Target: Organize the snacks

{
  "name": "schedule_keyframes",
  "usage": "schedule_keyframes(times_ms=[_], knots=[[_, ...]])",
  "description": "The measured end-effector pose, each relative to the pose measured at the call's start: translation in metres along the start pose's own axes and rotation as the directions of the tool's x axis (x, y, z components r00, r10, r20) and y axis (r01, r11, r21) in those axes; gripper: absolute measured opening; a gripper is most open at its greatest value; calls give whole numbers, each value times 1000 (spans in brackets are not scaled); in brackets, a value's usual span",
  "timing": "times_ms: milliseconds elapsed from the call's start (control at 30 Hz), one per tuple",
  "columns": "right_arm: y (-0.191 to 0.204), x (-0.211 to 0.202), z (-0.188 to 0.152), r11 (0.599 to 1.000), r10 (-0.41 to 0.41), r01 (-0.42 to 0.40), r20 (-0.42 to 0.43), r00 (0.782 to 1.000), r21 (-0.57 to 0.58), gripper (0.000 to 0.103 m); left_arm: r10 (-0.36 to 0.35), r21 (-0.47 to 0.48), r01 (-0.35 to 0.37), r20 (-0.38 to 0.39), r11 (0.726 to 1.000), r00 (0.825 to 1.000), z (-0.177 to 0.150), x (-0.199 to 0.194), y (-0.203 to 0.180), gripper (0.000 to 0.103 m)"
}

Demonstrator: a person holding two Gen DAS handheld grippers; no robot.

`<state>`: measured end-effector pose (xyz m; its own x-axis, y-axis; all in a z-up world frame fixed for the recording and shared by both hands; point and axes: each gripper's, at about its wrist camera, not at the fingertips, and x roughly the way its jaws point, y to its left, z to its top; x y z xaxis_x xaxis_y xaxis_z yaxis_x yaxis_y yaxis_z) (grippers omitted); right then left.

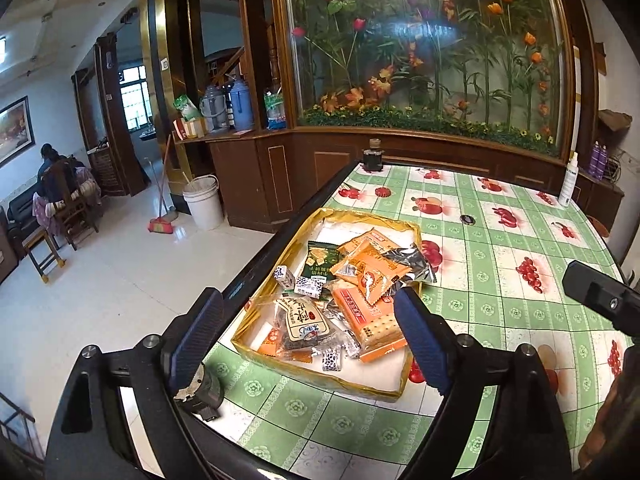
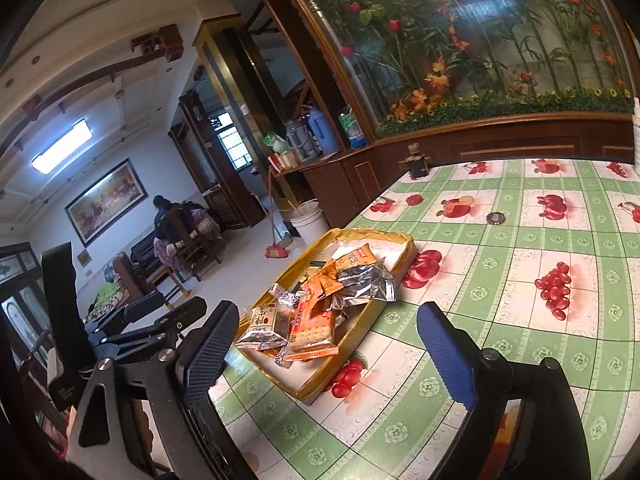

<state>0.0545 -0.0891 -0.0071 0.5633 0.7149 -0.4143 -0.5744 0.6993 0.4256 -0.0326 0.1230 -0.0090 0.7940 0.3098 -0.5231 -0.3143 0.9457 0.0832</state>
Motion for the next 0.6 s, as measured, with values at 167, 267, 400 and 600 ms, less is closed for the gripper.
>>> schedule_keyframes(times_ms=[167,267,400,600], knots=[[3,-3,-1,998,27,-27,-7,1000,-51,93,32,43,-32,7,999,999,-3,-7,-7,92],[9,-4,-2,994,42,-43,-14,999,-105,95,63,69,-63,7,996,998,-7,-11,-12,103],[22,0,-2,978,62,-69,-40,997,-198,96,107,104,-113,59,988,993,-12,-24,-15,103],[45,9,-7,942,89,-110,-80,993,-316,97,84,80,-88,54,993,995,-9,-33,-4,103]])
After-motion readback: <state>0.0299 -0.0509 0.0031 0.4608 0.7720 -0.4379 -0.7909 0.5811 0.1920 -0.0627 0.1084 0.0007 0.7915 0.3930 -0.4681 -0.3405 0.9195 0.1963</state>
